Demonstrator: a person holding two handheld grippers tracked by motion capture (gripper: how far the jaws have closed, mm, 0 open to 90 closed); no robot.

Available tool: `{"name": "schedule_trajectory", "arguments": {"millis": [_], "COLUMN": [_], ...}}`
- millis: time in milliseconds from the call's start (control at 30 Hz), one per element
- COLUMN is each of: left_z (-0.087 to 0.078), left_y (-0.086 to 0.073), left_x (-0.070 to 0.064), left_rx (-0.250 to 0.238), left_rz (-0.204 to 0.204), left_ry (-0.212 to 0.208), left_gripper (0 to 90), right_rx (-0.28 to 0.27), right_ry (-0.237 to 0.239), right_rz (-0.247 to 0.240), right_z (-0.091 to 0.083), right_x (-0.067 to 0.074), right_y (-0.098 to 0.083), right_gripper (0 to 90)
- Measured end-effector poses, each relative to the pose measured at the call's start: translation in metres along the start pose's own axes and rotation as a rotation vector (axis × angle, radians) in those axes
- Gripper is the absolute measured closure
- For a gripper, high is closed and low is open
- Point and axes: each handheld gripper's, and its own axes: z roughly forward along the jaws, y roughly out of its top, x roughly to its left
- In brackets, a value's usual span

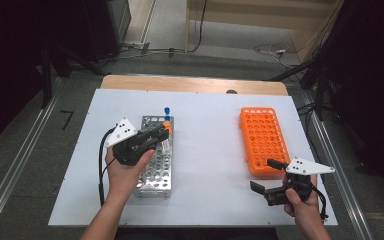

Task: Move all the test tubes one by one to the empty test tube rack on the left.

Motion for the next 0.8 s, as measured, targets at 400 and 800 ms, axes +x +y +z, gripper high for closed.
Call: {"name": "schedule_trajectory", "arguments": {"millis": [400, 800], "left_z": [0.007, 0.009], "left_y": [-0.011, -0.018], "left_x": [0.0, -0.007], "left_rx": [0.018, 0.097], "left_rz": [0.028, 0.058], "left_ry": [0.044, 0.096], "left_gripper": [76.5, 76.1], "right_rx": [-0.015, -0.007], "right_ry": [-0.015, -0.024], "right_rz": [0.019, 0.019], "right_z": [-0.003, -0.001], "right_x": [-0.007, -0.011], "right_y": [-0.002, -0.004], "right_gripper": [0.0, 0.0]}}
